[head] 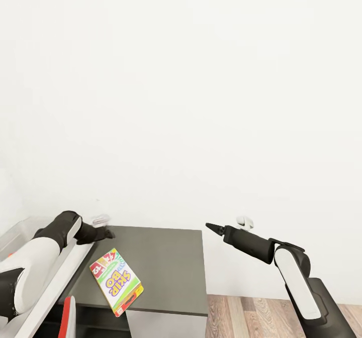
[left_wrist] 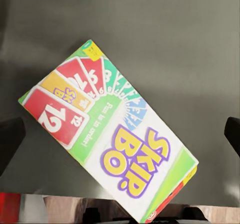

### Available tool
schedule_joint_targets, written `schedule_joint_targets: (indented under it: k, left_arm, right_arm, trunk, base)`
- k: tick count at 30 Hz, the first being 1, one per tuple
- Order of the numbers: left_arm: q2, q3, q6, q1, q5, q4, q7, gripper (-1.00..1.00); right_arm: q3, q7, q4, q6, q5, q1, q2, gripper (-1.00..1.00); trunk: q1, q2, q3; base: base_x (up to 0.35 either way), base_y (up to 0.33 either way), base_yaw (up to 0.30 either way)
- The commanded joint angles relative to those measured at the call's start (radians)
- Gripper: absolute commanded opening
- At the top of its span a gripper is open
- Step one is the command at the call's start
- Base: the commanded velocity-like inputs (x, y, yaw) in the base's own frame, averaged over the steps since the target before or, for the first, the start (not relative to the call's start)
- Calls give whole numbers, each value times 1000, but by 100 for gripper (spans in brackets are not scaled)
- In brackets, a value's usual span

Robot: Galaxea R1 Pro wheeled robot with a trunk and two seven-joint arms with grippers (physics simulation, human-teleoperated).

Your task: Put all the toys in the child's room - the three board games (two on the bed and one on the table), the two jigsaw puzzles on the table, and the tennis ball on the table - inside the toy box on the table in the child's room.

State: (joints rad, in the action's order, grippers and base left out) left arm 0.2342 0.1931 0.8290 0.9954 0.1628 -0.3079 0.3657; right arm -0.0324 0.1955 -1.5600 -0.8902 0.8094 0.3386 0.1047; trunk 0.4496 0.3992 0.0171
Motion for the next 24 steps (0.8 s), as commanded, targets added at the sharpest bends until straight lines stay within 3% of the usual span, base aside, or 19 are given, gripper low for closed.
schedule_joint_targets:
  k: [1,5,9,15,17,24]
  left_arm:
    - [0,7,3,0,9,0,-22,100]
    - [-8,9,-1,0,6,5,-98,100]
    - [-32,11,-7,0,6,7,-126,100]
    - [-47,14,-30,0,4,7,-168,100]
    - [-49,23,-36,0,4,7,-177,100]
    - [-70,110,-56,0,5,8,-204,100]
  right_arm:
    - [-1,5,0,-3,-7,0,0,100]
    - [-1,3,0,-3,-7,0,0,100]
    - [-1,3,0,-3,-7,0,0,100]
    - [-1,2,0,-3,-7,0,-1,100]
    - [-1,3,0,-2,-7,0,0,100]
    - [-1,7,0,2,-8,-1,2,100]
  trunk:
    - [0,1,0]
    - [0,1,0]
    - [0,1,0]
    - [0,1,0]
    - [0,1,0]
    - [0,1,0]
  base:
    - [0,0,0]
    - [0,0,0]
    - [0,0,0]
    - [0,0,0]
    - [0,0,0]
    - [0,0,0]
